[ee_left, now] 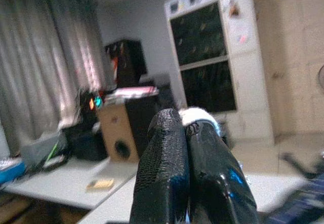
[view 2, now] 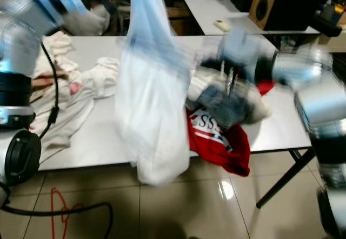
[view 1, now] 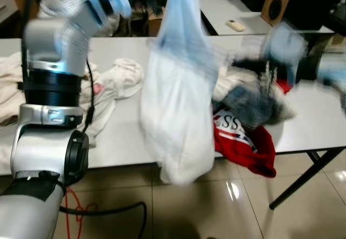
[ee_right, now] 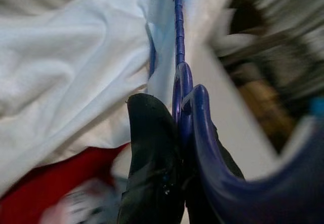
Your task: Hang hanger
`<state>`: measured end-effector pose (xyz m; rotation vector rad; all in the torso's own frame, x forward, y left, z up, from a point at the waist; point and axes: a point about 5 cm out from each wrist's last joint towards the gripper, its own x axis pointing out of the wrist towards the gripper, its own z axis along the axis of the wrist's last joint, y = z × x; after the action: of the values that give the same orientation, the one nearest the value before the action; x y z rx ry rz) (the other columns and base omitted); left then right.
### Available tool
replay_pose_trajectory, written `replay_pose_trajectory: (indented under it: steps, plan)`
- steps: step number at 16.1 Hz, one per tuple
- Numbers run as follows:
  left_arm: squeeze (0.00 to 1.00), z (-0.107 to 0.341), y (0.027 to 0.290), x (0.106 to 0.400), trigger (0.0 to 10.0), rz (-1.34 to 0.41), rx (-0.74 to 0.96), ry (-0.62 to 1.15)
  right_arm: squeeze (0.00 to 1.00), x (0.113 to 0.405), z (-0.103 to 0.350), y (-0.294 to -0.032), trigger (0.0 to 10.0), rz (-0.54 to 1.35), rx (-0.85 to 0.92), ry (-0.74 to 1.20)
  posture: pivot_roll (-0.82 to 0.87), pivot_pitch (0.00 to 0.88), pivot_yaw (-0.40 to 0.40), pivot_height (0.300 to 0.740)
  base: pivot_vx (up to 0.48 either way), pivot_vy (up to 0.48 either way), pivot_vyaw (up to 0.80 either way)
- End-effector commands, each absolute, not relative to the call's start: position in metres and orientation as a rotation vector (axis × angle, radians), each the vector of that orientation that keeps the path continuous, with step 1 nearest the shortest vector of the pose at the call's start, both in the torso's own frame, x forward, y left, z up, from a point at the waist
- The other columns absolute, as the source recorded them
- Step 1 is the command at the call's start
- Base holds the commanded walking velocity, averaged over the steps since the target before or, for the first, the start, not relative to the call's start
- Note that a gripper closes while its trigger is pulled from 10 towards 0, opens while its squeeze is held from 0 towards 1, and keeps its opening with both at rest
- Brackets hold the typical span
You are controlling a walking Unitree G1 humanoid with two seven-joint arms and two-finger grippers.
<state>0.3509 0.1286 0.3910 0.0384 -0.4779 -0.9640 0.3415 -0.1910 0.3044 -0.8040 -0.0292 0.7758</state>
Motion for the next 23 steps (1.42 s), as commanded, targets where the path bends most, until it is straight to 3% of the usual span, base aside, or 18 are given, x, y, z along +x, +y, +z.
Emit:
replay_pose_trajectory:
  steps: [1,2,3,5,7,10,12,15,20,23]
  plan:
    - [0.00,0.425,0.127,0.334,10.0,-1.001,0.004,-0.626,0.00,0.359,0.329,-0.206,10.0,0.544,-0.909,-0.129,-0.18,0.000,-0.013,0.740,0.000,0.000,0.00]
    - [0.00,0.436,0.129,0.330,10.0,-0.991,-0.032,-0.695,0.00,0.371,0.365,-0.212,10.0,0.323,-0.932,-0.293,-0.18,0.000,-0.014,0.740,0.000,0.000,0.00]
    - [0.00,0.440,0.130,0.327,10.0,-0.995,-0.062,-0.723,0.00,0.372,0.399,-0.220,10.0,0.163,-0.826,-0.455,-0.17,0.000,-0.017,0.740,0.000,0.000,0.00]
    - [0.00,0.430,0.126,0.329,10.0,-0.991,-0.058,-0.684,0.00,0.371,0.410,-0.227,10.0,0.132,-0.797,-0.507,-0.17,0.000,-0.021,0.740,0.000,0.000,0.00]
    - [0.00,0.403,0.115,0.338,10.0,-0.985,-0.054,-0.586,0.00,0.378,0.381,-0.228,10.0,0.212,-0.843,-0.424,-0.17,0.000,-0.019,0.740,0.000,0.000,0.00]
    - [0.00,0.336,0.086,0.354,10.0,-0.956,0.008,-0.346,0.00,0.383,0.303,-0.228,10.0,0.412,-0.925,-0.253,-0.18,0.000,-0.005,0.740,0.000,0.000,0.00]
    - [0.00,0.298,0.071,0.355,10.0,-0.963,0.046,-0.214,0.00,0.367,0.265,-0.230,10.0,0.575,-0.874,-0.141,-0.19,0.000,0.002,0.740,0.000,0.000,0.00]
    - [0.00,0.217,0.053,0.358,10.0,-0.870,0.196,-0.009,0.00,0.299,0.205,-0.235,10.0,0.919,-0.804,0.084,-0.21,0.000,0.021,0.740,0.000,0.000,0.00]
    - [0.00,0.203,0.090,0.391,10.0,-0.564,0.277,0.005,0.00,0.250,0.238,-0.266,10.0,0.964,-0.850,0.213,-0.22,0.000,0.039,0.740,0.000,0.000,0.00]
    - [0.00,0.161,0.100,0.388,10.0,-0.566,0.375,0.129,0.00,0.237,0.274,-0.275,10.0,0.954,-0.828,0.195,-0.23,0.000,0.036,0.740,0.000,0.000,0.00]
